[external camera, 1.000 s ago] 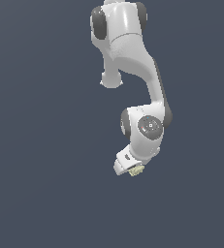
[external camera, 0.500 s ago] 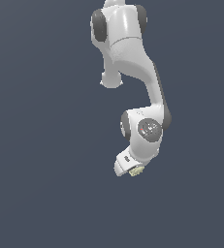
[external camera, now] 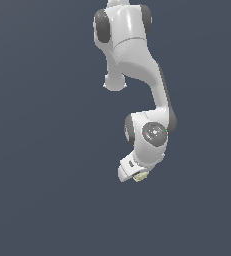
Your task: Pick up the object and move it to a goal position.
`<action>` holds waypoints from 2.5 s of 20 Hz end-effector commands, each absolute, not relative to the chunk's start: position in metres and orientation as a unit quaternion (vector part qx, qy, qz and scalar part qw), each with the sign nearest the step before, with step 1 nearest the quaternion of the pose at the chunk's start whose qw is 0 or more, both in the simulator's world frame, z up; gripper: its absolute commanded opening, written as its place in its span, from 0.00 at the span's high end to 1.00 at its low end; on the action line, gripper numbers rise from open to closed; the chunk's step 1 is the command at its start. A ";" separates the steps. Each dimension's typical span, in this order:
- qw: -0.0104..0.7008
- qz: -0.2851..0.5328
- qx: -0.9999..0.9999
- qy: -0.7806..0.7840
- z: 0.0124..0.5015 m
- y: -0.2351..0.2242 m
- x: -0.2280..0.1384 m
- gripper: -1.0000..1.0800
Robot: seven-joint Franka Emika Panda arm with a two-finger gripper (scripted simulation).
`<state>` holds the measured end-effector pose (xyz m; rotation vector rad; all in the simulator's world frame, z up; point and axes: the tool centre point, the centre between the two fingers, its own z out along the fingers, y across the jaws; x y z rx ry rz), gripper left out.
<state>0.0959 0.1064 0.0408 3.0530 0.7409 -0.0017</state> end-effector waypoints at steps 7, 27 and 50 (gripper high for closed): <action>0.000 0.000 0.972 0.236 0.071 0.116 0.093 1.00; 0.000 0.000 0.972 0.236 0.275 0.182 0.073 1.00; 0.000 0.000 0.972 0.236 0.416 0.228 0.067 1.00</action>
